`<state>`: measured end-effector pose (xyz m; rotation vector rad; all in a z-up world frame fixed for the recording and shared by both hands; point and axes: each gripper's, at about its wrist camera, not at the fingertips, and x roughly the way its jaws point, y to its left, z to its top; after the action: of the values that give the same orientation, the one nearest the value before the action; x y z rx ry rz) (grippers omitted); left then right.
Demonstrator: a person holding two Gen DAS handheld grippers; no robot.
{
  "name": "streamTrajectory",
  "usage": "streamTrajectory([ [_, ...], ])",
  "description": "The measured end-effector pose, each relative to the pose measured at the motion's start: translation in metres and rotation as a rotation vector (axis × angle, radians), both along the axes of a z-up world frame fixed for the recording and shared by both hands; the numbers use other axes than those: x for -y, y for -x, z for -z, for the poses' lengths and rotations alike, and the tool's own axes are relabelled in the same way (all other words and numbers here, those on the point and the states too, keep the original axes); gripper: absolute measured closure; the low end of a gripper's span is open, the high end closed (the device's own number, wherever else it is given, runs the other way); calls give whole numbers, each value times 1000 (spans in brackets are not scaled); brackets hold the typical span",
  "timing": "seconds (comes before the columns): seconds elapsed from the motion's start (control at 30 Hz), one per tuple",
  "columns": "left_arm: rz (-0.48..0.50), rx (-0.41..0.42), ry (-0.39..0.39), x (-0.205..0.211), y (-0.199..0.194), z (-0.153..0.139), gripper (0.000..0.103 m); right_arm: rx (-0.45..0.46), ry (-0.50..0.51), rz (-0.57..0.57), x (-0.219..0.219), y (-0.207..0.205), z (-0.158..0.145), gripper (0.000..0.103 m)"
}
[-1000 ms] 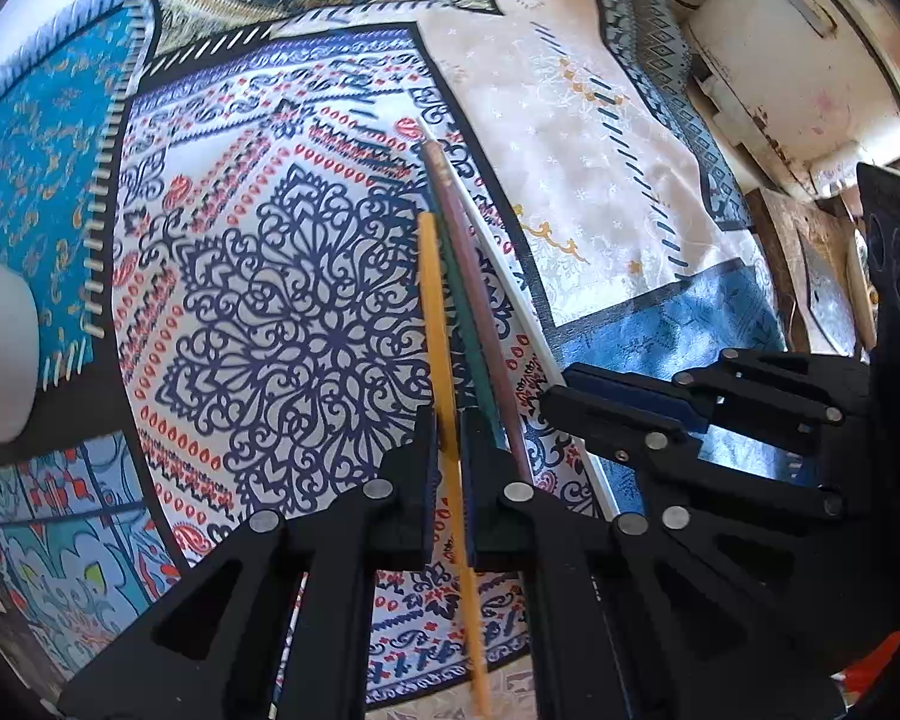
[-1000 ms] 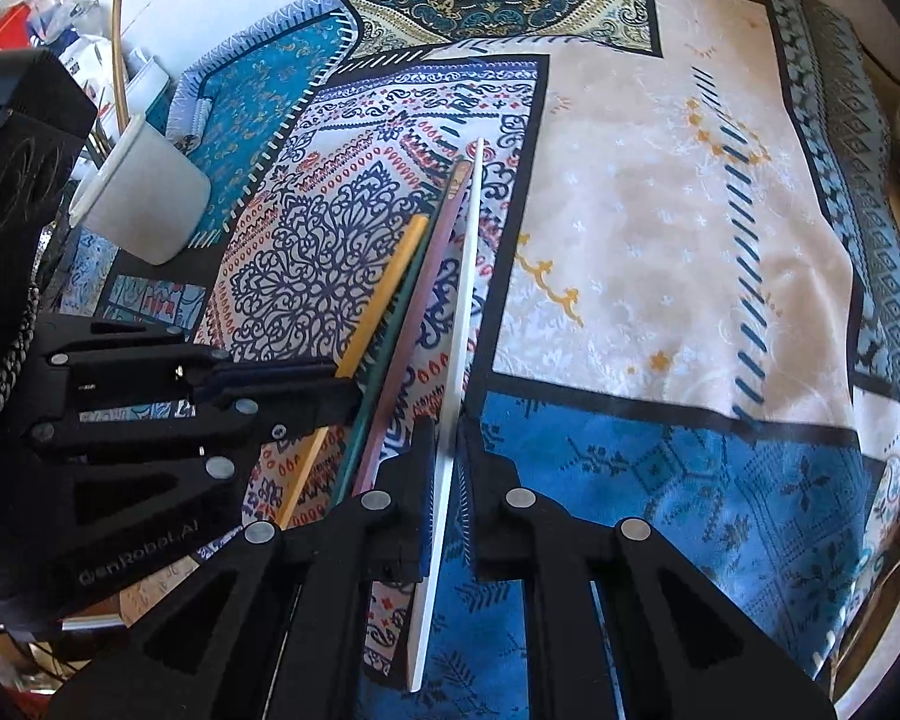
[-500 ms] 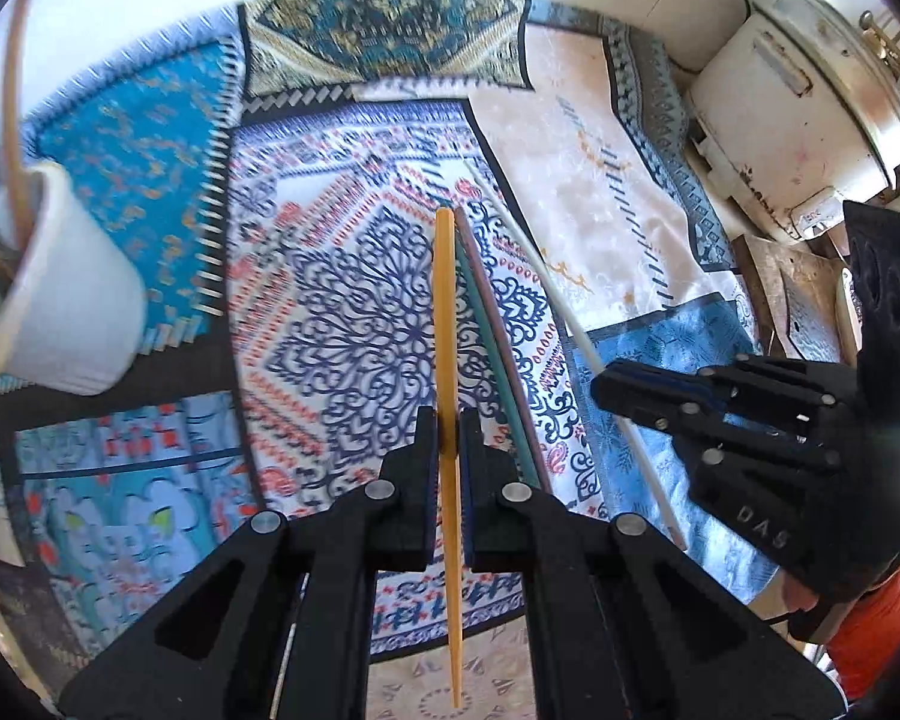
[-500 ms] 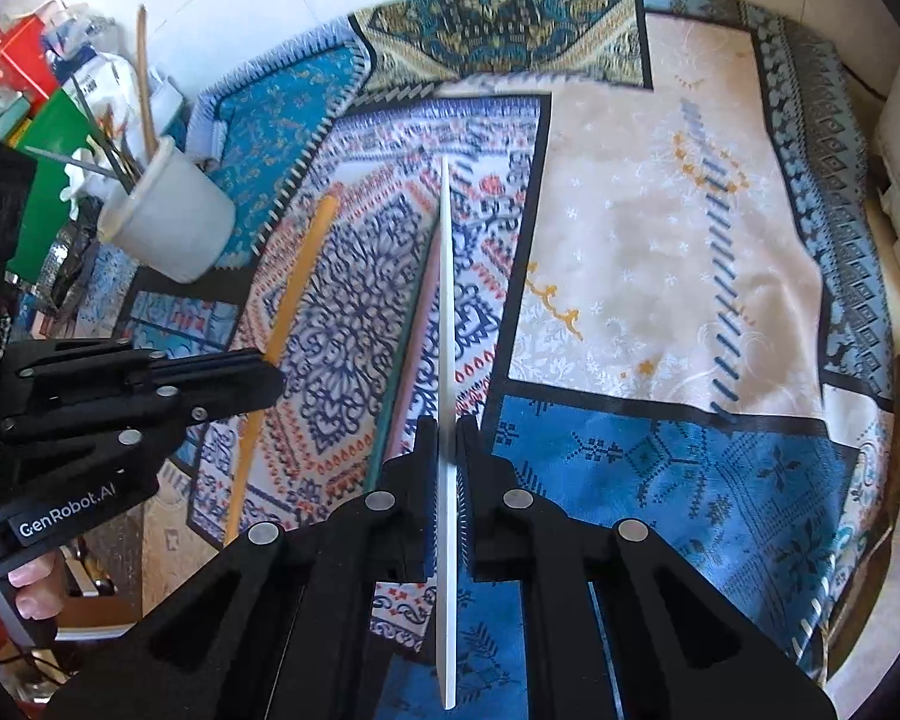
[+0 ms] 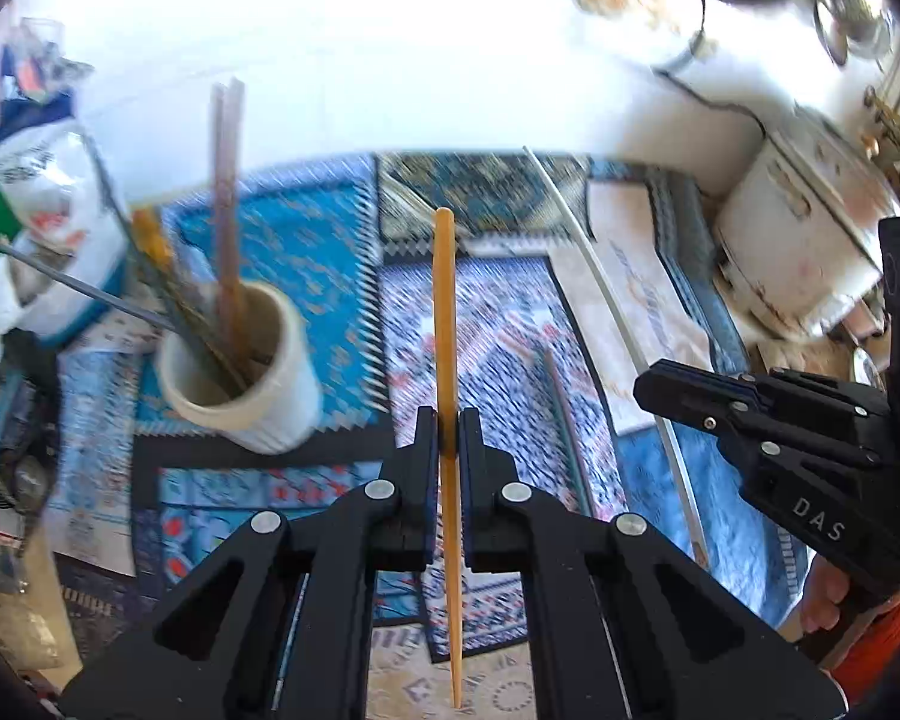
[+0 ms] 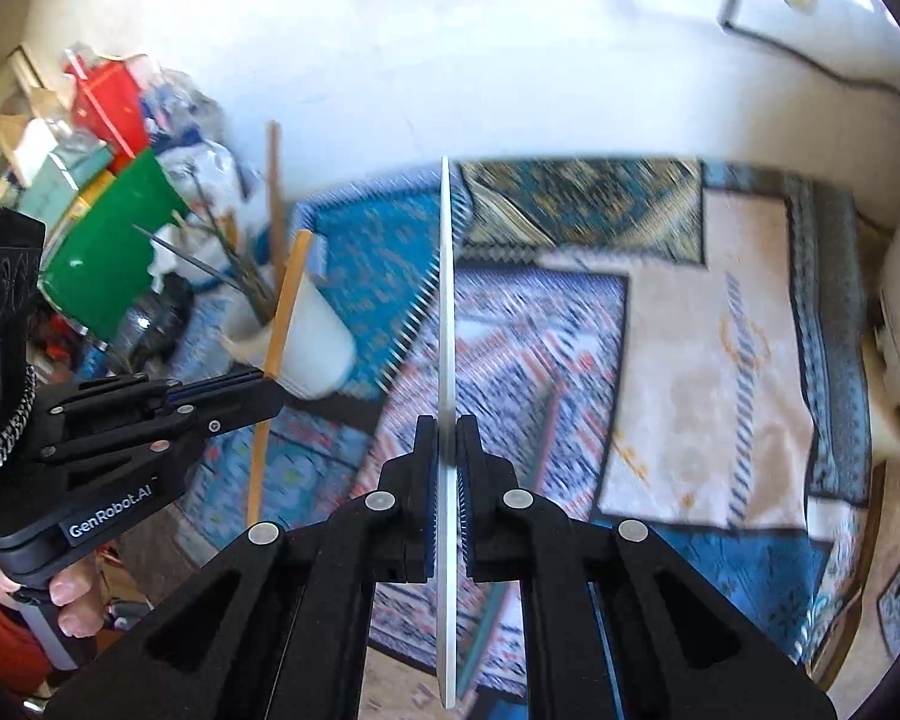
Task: Organize utensils
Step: 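Lift the yellow chopstick and white stick and carry both toward the white cup, then lower the yellow chopstick and white stick into the white cup and open both tools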
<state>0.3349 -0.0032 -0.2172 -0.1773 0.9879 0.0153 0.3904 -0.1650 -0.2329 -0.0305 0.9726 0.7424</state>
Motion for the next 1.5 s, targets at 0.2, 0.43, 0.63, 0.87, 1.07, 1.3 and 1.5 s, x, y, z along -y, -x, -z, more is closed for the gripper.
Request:
streamTrajectory([
  [0.2, -87, 80, -15, -29, 10, -28, 99, 67, -47, -50, -29, -1, -25, 97],
  [0.43, -194, 160, -22, -66, 10, -57, 99, 126, -84, -105, -66, -6, -46, 97],
  [0.63, -281, 222, -42, -96, 5, -79, 99, 148, -135, -160, -99, -16, -55, 97],
  [0.87, -378, 274, -65, -125, -7, -87, 99, 137, -181, -199, -137, -37, -49, 97],
  [1.07, -492, 315, -40, -148, -12, -81, 99, 135, -191, -201, -166, -50, -35, 97],
  [1.3, -579, 329, -28, -171, -21, -67, 99, 147, -219, -177, -177, -57, -18, 97],
  [1.5, -618, 358, -32, -182, -27, -59, 99, 148, -257, -195, -186, -60, -8, 97],
])
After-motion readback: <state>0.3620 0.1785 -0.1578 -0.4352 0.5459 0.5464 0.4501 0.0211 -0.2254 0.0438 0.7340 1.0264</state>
